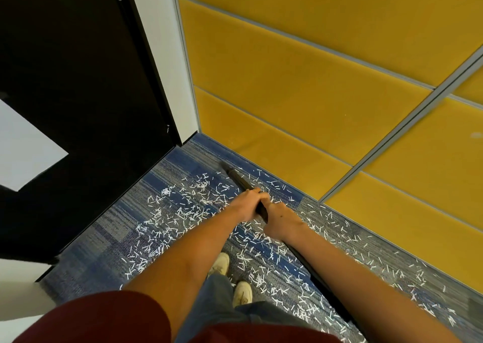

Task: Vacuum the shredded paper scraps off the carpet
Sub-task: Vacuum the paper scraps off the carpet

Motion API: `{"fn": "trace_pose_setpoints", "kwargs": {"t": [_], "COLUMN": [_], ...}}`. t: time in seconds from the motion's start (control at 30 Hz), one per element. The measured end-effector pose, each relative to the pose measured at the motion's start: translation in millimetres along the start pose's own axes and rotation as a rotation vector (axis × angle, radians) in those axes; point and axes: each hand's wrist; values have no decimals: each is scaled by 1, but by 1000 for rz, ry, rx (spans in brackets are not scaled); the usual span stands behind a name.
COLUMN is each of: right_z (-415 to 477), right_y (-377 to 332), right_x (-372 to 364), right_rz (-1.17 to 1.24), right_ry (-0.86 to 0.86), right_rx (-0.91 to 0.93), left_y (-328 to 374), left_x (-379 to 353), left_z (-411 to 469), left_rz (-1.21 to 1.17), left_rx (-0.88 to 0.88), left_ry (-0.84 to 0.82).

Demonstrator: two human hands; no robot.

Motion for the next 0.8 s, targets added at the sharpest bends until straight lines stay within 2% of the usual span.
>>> {"fn": "trace_pose_setpoints", "kwargs": {"t": [0.4, 0.8], "right_z": [-18, -36], "right_y": [28, 1], "right_x": [-9, -22], "right_rz": [13, -94], "right_ry": [-3, -41], "right_rx": [-61, 73], "left_y": [27, 16], "left_x": [-15, -19], "left_z": [5, -47], "left_rz": [52, 45], "left_rx": [-66, 72], "left_ry": [-45, 39]}}
Point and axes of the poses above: each hand's wrist, its own z-axis towards the middle knuckle, its own x-axis out of the back of the hand, y = z × x, and after that the axes turned 11 degrees about -x, right-handed
